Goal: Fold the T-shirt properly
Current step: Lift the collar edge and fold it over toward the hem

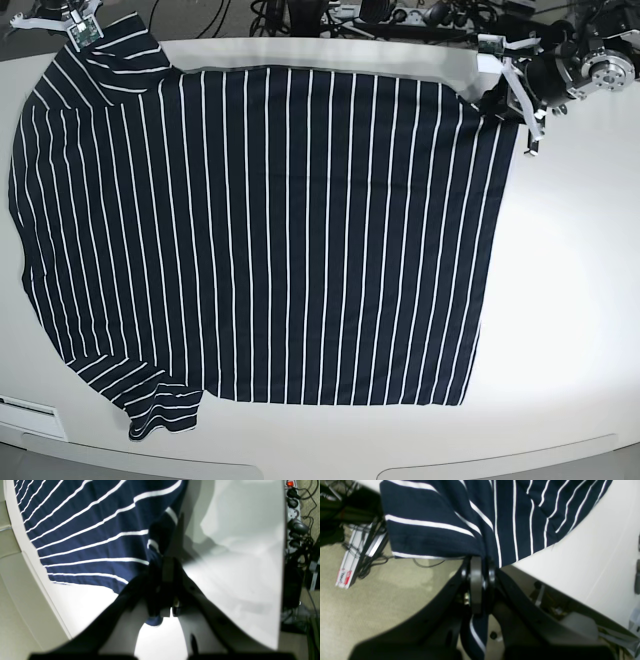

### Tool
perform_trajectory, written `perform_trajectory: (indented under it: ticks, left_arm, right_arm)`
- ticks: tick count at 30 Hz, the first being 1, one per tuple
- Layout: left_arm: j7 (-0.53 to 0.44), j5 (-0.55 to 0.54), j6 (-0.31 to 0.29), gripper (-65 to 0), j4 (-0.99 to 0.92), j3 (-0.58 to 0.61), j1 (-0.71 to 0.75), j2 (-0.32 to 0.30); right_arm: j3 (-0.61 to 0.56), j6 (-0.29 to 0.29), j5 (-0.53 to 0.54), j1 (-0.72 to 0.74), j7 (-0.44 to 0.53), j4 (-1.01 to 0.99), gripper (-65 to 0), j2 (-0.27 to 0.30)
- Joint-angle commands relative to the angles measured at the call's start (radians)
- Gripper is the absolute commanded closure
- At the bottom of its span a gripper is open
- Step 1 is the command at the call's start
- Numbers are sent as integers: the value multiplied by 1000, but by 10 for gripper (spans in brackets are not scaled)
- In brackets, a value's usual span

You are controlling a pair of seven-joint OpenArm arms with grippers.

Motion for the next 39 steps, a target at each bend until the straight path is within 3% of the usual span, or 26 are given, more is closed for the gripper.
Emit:
perform_trajectory:
  ticks: [1,8,11,14,16,18,22,30,35,39]
  left_arm:
    - [4,7,13,0,25,-7,11,-36]
    - [57,71,13,0,69,-7,119,-81]
    - [67,72,21,0,68,-7,131,-75]
    - [72,164,98,0,69,-7,128,-66]
    - [74,234,180,0,69,-10,116,-62]
    - [77,254,222,0,68,-10,78,-38]
    - [74,216,222,0,65,-10,3,41]
    - [69,201,210,0,1,-10,-105,137]
    - [16,198,199,0,-77,-10,-143,168]
    - [-38,199,195,0,-186,-10,-152,211]
  right_arm:
    - [10,-8,-14,-23,-8,14,0,6]
    - [10,-10,-46,-23,-19,14,0,6]
    - [10,-69,-126,-23,-11,14,0,6]
    - [10,-111,-220,-23,-10,14,0,6]
    - [10,-127,-259,-22,31,14,0,6]
    - [10,-128,-267,40,91,14,0,12]
    - [10,-85,-228,185,129,14,0,89]
    - [10,-38,-128,370,168,14,0,218]
    - [9,62,-2,476,204,10,0,241]
    - [8,132,98,571,221,-110,0,242]
